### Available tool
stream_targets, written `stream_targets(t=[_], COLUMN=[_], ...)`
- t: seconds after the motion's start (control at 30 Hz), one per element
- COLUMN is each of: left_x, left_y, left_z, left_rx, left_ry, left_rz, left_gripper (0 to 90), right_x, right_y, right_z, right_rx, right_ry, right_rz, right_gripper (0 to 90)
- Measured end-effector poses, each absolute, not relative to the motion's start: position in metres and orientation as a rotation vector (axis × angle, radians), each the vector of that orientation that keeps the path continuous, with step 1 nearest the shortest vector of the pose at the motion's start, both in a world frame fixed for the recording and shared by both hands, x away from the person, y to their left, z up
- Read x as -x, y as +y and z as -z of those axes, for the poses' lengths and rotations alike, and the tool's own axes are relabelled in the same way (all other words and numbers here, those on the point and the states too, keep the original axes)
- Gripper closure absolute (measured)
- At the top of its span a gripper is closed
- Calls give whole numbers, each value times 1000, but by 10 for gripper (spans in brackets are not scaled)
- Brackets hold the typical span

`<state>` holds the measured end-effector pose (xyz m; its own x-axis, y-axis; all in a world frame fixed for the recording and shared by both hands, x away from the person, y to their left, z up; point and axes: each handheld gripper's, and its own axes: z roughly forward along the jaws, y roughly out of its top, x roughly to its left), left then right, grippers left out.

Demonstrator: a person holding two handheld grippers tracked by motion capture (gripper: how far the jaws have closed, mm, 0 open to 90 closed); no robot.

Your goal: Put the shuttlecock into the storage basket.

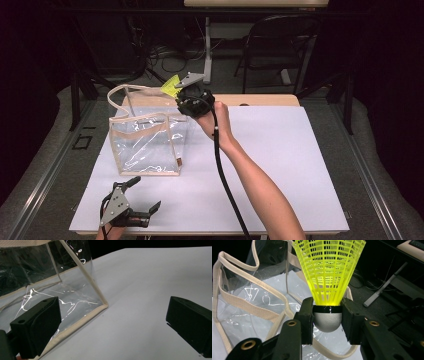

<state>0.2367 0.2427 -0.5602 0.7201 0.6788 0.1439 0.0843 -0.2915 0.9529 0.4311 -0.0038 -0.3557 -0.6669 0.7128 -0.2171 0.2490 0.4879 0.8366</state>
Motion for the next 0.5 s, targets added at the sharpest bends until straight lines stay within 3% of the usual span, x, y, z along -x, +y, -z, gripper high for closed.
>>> stream_targets(t=[0.5], left_x=[-237], left_y=[243], left_z=[560], left_rx=[-1795], left_ry=[604], left_rz=[-656], left_gripper=[0], right_x=[-440], right_y=[-1], right_z=[353], right_rx=[-775], right_ry=[2240], right_rz=[-1046], right_gripper=[643])
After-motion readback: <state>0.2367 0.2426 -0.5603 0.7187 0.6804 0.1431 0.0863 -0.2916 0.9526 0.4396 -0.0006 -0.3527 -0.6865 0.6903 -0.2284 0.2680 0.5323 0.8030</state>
